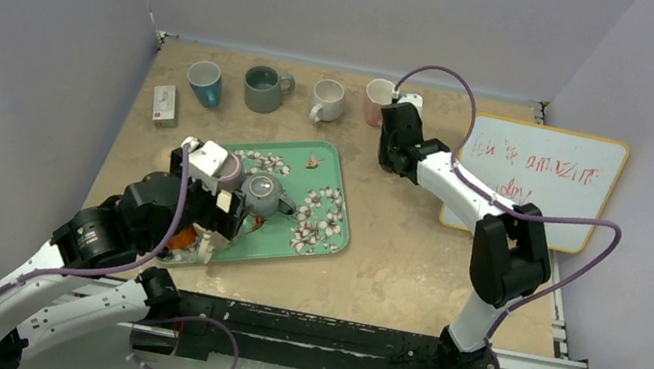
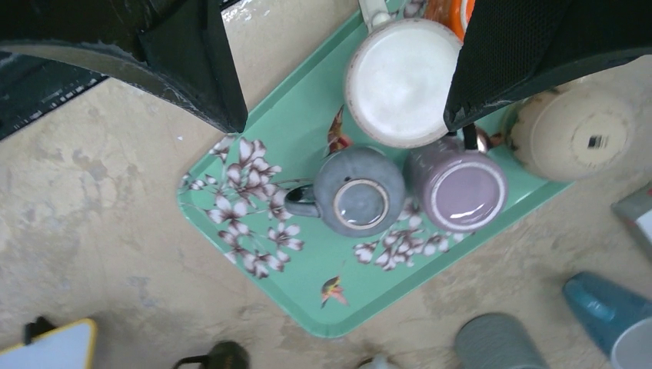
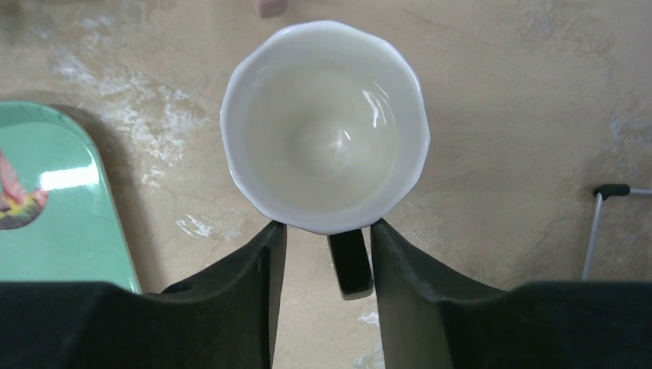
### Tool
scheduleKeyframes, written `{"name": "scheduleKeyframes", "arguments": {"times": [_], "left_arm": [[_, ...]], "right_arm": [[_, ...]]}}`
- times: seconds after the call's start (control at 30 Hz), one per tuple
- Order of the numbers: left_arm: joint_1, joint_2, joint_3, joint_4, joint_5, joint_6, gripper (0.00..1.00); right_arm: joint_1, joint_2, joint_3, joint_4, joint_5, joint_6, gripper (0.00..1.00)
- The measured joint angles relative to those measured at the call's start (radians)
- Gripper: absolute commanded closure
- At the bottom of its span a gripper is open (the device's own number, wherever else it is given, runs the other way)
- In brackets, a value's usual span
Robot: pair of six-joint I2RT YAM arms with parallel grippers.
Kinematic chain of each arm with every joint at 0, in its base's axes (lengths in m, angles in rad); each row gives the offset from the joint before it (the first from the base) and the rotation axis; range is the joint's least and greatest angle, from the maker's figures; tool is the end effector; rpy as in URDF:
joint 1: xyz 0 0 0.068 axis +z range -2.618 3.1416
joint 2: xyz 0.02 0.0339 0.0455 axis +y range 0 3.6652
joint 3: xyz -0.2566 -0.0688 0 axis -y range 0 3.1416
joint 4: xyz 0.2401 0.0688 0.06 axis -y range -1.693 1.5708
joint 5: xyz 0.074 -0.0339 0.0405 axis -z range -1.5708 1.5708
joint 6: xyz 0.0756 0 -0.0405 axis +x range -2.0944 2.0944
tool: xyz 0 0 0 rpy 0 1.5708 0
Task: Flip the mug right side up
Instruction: Place the cup at the center of the board, then turn over the cup on the tray.
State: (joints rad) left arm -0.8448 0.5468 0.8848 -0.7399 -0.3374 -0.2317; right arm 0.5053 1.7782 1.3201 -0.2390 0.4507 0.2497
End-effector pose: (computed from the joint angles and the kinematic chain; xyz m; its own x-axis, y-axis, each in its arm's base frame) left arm 0.1124 -0.0890 0.3263 -0.3684 0.0885 -0.9255 0.4303 0.8986 -0.0853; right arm 0.3866 0.1763 0.2210 -0.5798 -0.0665 -0.8120 -0.0002 0.9967 -0.0815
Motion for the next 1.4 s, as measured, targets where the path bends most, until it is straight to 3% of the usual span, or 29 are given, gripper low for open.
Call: {"name": "scheduleKeyframes", "arguments": {"times": [0.27,0.5,0.6,0.97,1.4], "left_arm": [[0.0,0.098,0.016,-0.078,-0.17,-0.079,0.0],[0.0,0.188,0.069,-0.137,-0.317,-0.275,0.01],[0.0,0.245,0.127,-0.145,-0.346,-0.388,0.09],[0.0,0.598,0.281,-0.181,-0.357,-0.816,0.17],[0.0,1.037,0.494,-0.331,-0.289,-1.278,0.53]], "right_arm": [[0.0,-0.039,0.028,-0.035,-0.003,0.012,0.28],[0.0,-0.248,-0.025,-0.043,-0.107,0.036,0.12],[0.0,-0.346,-0.088,-0.007,-0.196,0.05,0.02],[0.001,-0.569,-0.377,0.065,-0.414,0.114,0.01],[0.001,-0.826,-0.449,0.083,-0.425,0.135,0.01]]}}
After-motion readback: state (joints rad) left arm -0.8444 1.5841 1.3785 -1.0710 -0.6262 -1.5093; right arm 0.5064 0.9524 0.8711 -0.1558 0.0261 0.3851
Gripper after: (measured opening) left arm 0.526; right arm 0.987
